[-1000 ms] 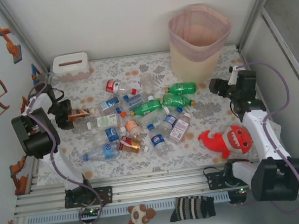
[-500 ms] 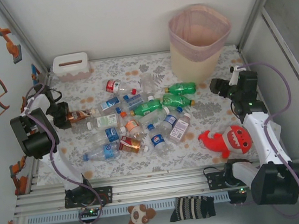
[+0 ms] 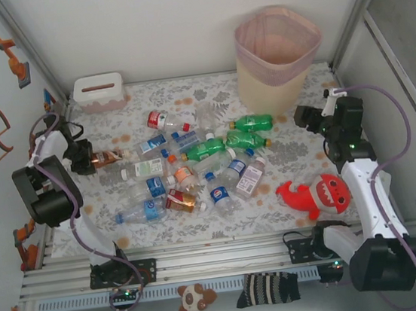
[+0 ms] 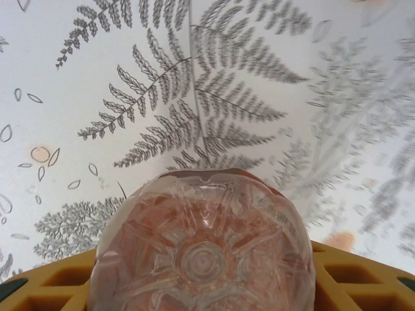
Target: Put the plastic bottles in the bin
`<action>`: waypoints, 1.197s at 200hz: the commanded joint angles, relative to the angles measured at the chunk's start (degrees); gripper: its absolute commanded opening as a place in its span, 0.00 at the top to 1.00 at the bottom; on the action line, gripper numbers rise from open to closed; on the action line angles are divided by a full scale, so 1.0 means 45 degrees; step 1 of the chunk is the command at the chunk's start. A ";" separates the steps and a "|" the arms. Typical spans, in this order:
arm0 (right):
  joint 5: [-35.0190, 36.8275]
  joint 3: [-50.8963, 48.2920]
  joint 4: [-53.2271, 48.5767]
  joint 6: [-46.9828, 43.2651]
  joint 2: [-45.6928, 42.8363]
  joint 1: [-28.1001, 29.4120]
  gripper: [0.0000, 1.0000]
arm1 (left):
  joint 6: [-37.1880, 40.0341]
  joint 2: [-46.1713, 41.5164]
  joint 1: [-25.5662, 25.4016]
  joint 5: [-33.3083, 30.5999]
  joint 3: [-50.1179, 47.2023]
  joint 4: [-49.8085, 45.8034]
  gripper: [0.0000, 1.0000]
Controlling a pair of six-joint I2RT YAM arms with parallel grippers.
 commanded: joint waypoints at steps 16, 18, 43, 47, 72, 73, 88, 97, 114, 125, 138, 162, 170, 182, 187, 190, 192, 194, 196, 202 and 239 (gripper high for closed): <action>-0.0064 0.0648 -0.0348 0.0126 -0.0495 -0.0050 0.23 | 0.1045 -0.1709 0.0104 0.0020 -0.0299 0.0227 0.47; -0.0082 0.0679 -0.0358 0.0123 -0.0521 -0.0037 0.24 | 0.1116 -0.1770 0.0118 0.0062 -0.0298 0.0288 0.47; -0.0744 0.0980 -0.0448 0.0173 -0.0676 -0.0037 0.24 | 0.2574 -0.2956 0.0086 0.0276 -0.0387 0.0792 0.48; -0.0895 0.1037 -0.0438 0.0199 -0.0696 -0.0033 0.24 | 0.2849 -0.3195 0.0069 0.0294 -0.0431 0.0915 0.47; -0.2096 0.1329 -0.0463 0.0276 -0.0787 -0.0009 0.24 | 0.4729 -0.4783 -0.0125 0.0823 -0.0946 0.2217 0.47; -0.2150 0.1351 -0.0457 0.0290 -0.0779 -0.0011 0.25 | 0.4812 -0.4840 -0.0138 0.0863 -0.0977 0.2281 0.48; -0.2902 0.1642 -0.0566 0.0380 -0.0753 0.0070 0.25 | 0.5973 -0.5768 -0.0330 0.1509 -0.1318 0.3185 0.49; -0.3386 0.1838 -0.0619 0.0431 -0.0705 0.0136 0.25 | 0.6610 -0.6276 -0.0468 0.2009 -0.1492 0.3682 0.50; -0.4353 0.2137 -0.0613 0.0448 -0.0617 0.0325 0.26 | 0.7641 -0.7116 -0.0761 0.3458 -0.1865 0.4788 0.53; -0.4986 0.2322 -0.0534 0.0490 -0.0566 0.0501 0.27 | 0.8087 -0.7524 -0.1027 0.4208 -0.1955 0.5301 0.54; -0.5655 0.2501 -0.0366 0.0541 -0.0517 0.0786 0.27 | 0.8561 -0.7862 -0.1339 0.5482 -0.2068 0.6138 0.55; -0.6423 0.2807 -0.0135 0.0505 -0.0375 0.1504 0.28 | 0.8724 -0.8361 -0.2069 0.7410 -0.2424 0.8271 0.56; -0.6582 0.2911 -0.0053 0.0447 -0.0310 0.1784 0.28 | 0.8670 -0.8466 -0.2341 0.7955 -0.2527 0.9022 0.57; -0.6867 0.3055 0.0107 0.0388 -0.0193 0.2262 0.28 | 0.8809 -0.8536 -0.2854 0.8576 -0.2485 0.9834 0.58; -0.6952 0.3104 0.0174 0.0321 -0.0119 0.2467 0.28 | 0.8969 -0.8543 -0.3103 0.8812 -0.2411 1.0045 0.59; -0.7009 0.3152 0.0190 0.0290 -0.0073 0.2584 0.28 | 0.9104 -0.8543 -0.3254 0.8942 -0.2348 1.0122 0.59; -0.7033 0.3190 0.0192 0.0267 -0.0034 0.2687 0.28 | 0.9200 -0.8537 -0.3358 0.9006 -0.2310 1.0149 0.59; -0.7058 0.3219 0.0202 0.0207 -0.0015 0.2786 0.28 | 0.9287 -0.8541 -0.3443 0.9075 -0.2256 1.0161 0.60; -0.7080 0.3265 0.0205 0.0168 0.0015 0.2874 0.28 | 0.9368 -0.8542 -0.3567 0.9137 -0.2204 1.0159 0.60; -0.7148 0.3367 0.0184 0.0030 0.0138 0.3159 0.28 | 0.9769 -0.8525 -0.3913 0.9353 -0.2029 1.0143 0.60; -0.8003 0.4310 0.0178 -0.0510 0.0987 0.4620 0.28 | 1.1150 -0.8468 -0.5697 1.0849 -0.1299 1.0519 0.62</action>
